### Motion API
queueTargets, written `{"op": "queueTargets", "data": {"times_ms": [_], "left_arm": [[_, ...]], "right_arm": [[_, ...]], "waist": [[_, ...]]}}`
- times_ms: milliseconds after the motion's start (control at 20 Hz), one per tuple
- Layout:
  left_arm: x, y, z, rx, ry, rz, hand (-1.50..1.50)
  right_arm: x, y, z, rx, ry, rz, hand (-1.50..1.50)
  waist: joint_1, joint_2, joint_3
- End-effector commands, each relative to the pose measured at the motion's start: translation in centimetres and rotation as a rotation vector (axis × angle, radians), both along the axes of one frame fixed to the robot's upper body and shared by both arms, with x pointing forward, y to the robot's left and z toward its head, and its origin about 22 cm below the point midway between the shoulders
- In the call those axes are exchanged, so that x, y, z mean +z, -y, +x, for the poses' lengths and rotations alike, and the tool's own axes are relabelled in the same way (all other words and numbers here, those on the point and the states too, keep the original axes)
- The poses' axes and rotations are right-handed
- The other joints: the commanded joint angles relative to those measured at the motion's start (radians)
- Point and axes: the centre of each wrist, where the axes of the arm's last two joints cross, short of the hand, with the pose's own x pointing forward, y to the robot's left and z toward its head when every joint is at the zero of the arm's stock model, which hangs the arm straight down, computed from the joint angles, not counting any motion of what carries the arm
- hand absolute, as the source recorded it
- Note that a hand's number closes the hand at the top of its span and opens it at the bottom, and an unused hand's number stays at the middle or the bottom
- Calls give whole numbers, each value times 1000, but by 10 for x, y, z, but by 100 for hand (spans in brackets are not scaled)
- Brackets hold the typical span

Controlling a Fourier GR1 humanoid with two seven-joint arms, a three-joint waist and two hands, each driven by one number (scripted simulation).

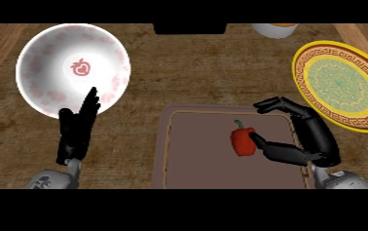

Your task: Pick the bell pepper from the tray and place it in the plate

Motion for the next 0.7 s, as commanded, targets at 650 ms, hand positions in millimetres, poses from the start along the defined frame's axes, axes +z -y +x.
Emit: {"op": "queueTargets", "data": {"times_ms": [650], "left_arm": [[-8, 12, -11, -11, -14, -6, 0]], "right_arm": [[51, 27, 13, 186, 17, -783, -150]], "waist": [[6, -3, -3]]}}
